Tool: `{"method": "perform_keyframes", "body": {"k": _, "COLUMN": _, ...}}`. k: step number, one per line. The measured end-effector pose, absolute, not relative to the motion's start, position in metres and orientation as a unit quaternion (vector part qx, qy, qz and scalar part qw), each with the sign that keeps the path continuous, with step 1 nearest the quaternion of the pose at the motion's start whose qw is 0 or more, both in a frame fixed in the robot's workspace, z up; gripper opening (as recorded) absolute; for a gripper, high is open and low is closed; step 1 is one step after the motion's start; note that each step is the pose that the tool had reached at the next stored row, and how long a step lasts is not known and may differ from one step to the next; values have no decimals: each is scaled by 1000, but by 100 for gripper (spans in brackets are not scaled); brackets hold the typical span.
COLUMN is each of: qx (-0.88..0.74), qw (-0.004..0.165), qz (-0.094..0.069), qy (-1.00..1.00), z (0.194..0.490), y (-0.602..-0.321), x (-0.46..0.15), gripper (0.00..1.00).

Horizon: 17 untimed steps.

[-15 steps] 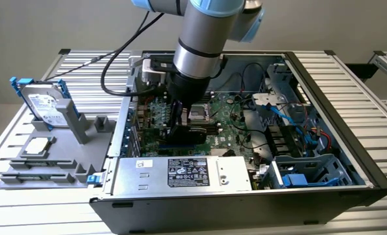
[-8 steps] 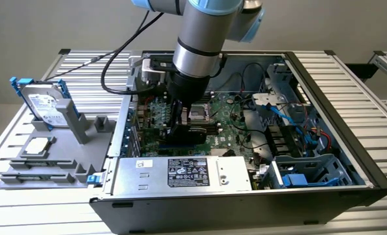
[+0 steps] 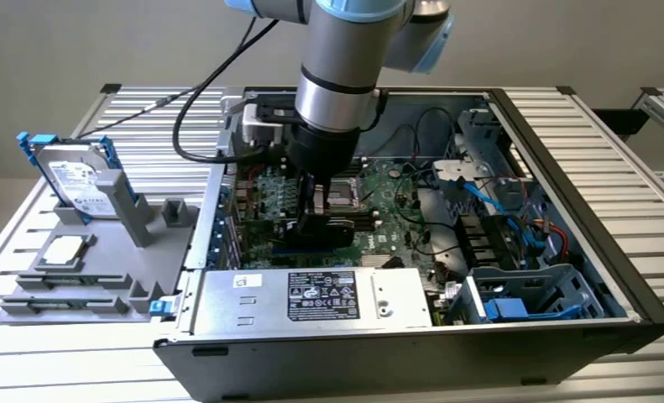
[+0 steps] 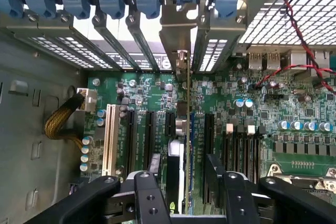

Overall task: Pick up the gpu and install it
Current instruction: 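Insert the gpu into the slot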

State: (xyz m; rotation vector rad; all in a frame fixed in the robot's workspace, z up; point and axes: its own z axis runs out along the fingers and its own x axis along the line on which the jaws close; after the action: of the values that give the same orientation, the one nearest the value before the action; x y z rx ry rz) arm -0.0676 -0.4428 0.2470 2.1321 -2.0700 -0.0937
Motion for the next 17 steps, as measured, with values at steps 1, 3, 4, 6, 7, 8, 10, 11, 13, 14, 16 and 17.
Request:
{"method": "perform_keyframes", "body": {"k": 1, "qx": 715, "qw": 79, "qz": -26, "qy": -694, "z": 247, "y": -443, "x": -69, "gripper": 47}}
{"method": "perform_keyframes", "body": {"k": 3, "qx": 715, "qw": 72, "qz": -19, "qy": -695, "z": 248, "y": -443, "x": -71, "gripper": 47}}
{"method": "perform_keyframes", "body": {"k": 4, "qx": 715, "qw": 70, "qz": -17, "qy": -695, "z": 248, "y": -443, "x": -72, "gripper": 47}}
{"method": "perform_keyframes", "body": {"k": 6, "qx": 715, "qw": 68, "qz": -16, "qy": -695, "z": 248, "y": -443, "x": -74, "gripper": 47}}
{"method": "perform_keyframes", "body": {"k": 7, "qx": 715, "qw": 68, "qz": -16, "qy": -695, "z": 248, "y": -443, "x": -74, "gripper": 47}}
{"method": "perform_keyframes", "body": {"k": 8, "qx": 715, "qw": 68, "qz": -16, "qy": -695, "z": 248, "y": -443, "x": -74, "gripper": 47}}
{"method": "perform_keyframes", "body": {"k": 10, "qx": 715, "qw": 68, "qz": -16, "qy": -695, "z": 248, "y": -443, "x": -74, "gripper": 47}}
{"method": "perform_keyframes", "body": {"k": 11, "qx": 715, "qw": 68, "qz": -16, "qy": -695, "z": 248, "y": -443, "x": -74, "gripper": 47}}
{"method": "perform_keyframes", "body": {"k": 13, "qx": 715, "qw": 68, "qz": -16, "qy": -696, "z": 249, "y": -443, "x": -74, "gripper": 47}}
{"method": "perform_keyframes", "body": {"k": 14, "qx": 715, "qw": 68, "qz": -15, "qy": -695, "z": 249, "y": -443, "x": -75, "gripper": 47}}
{"method": "perform_keyframes", "body": {"k": 16, "qx": 716, "qw": 66, "qz": -14, "qy": -695, "z": 250, "y": -443, "x": -77, "gripper": 47}}
{"method": "perform_keyframes", "body": {"k": 17, "qx": 717, "qw": 65, "qz": -13, "qy": -694, "z": 250, "y": -443, "x": -78, "gripper": 47}}
